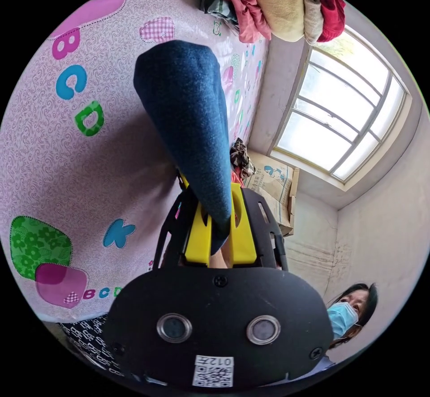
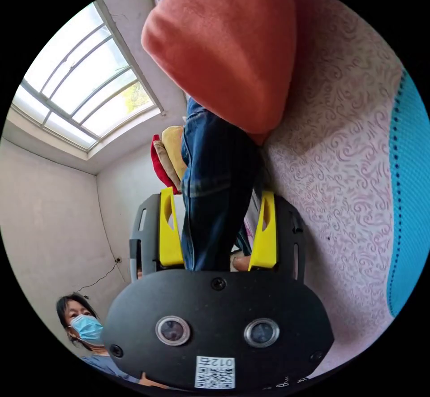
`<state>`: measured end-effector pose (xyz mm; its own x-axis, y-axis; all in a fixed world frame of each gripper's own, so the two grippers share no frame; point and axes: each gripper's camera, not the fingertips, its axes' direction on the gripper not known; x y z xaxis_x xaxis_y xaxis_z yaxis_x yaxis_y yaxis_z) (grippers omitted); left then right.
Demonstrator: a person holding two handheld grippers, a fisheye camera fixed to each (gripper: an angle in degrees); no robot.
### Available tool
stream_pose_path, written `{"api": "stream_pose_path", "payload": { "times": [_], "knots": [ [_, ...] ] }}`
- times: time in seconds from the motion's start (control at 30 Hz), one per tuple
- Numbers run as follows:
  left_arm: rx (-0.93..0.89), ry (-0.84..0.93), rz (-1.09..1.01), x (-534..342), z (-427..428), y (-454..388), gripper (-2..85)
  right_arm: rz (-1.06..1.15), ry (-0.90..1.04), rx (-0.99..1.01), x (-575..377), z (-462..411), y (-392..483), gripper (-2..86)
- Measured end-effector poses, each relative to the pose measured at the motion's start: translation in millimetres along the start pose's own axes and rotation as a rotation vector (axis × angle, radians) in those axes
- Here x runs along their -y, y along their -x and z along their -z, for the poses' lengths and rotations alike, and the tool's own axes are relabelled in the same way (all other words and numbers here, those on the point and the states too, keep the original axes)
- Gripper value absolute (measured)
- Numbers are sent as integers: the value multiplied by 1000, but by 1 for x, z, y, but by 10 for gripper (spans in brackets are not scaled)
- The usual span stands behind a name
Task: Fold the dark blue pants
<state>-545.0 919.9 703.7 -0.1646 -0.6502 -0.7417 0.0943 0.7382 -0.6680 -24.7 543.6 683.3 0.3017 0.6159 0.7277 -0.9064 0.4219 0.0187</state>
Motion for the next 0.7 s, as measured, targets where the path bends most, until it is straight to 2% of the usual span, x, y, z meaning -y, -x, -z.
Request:
{"api": "stream_pose_path", "payload": {
  "times": [0.07,0.13,0.17,0.33,0.47,0.7],
  "knots": [
    [14,13,-1,-5,11,3,91,-6,-8,-30,16,-7,15,199],
    [49,32,-13,-14,25,8,91,41,23,-171,25,-18,41,119],
    [58,35,-19,-17,28,10,90,64,32,-197,25,-22,49,108],
    [138,16,-112,-54,69,10,90,422,97,-424,-10,-60,153,56],
    [201,-33,-245,-86,112,-16,90,615,194,-443,-33,-116,221,45],
    [276,-287,-460,-103,253,-72,91,867,379,-281,-40,-314,339,43]
  ]
}}
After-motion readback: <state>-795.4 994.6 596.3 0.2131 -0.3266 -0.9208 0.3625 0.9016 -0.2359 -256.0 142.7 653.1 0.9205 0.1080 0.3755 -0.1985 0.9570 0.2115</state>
